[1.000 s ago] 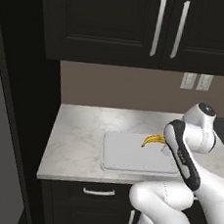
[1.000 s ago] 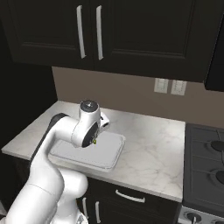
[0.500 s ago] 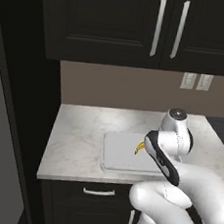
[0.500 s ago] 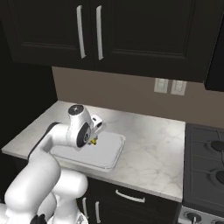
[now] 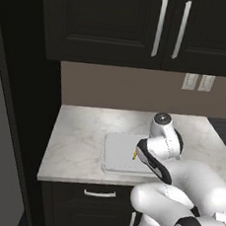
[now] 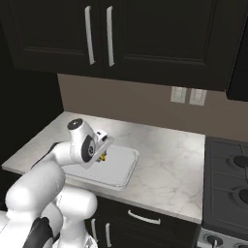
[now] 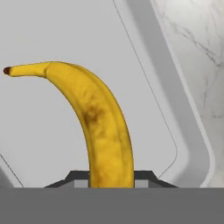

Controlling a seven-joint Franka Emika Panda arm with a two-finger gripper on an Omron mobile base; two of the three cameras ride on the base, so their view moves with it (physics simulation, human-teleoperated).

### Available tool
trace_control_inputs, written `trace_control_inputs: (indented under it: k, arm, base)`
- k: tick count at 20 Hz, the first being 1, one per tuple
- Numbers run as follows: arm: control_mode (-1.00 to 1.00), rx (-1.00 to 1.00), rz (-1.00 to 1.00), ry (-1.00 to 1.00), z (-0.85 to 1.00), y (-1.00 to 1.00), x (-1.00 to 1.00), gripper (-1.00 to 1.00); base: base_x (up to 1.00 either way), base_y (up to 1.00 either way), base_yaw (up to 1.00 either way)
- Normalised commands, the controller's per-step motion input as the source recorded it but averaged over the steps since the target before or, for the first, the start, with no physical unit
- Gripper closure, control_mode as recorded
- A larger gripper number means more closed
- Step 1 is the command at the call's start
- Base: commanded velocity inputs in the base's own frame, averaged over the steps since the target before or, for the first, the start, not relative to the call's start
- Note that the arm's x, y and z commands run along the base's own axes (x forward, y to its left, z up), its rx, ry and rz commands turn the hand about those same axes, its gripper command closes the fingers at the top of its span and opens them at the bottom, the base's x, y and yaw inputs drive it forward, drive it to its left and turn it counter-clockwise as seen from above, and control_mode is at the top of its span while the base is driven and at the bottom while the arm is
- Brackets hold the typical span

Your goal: Pick the pear and banana from the fridge and place them inside the tupperware on the counter.

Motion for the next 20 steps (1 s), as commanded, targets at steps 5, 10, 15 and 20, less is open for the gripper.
trace_control_inputs:
  k: [5, 10, 15, 20]
  arm:
    - [-1.0, -0.09, 0.0, 0.02, -0.32, 0.05, 0.12, 1.0]
    - [-1.0, -0.17, 0.0, 0.0, -0.41, 0.05, 0.04, 1.0]
    - [-1.0, -0.13, 0.0, 0.0, -0.38, 0.01, 0.01, 1.0]
    - [-1.0, -0.06, 0.0, -0.02, -0.3, 0.0, -0.01, -1.0]
  base:
    - [0.0, 0.0, 0.0]
    - [0.0, 0.0, 0.0]
    - [0.0, 0.0, 0.0]
    - [0.0, 0.0, 0.0]
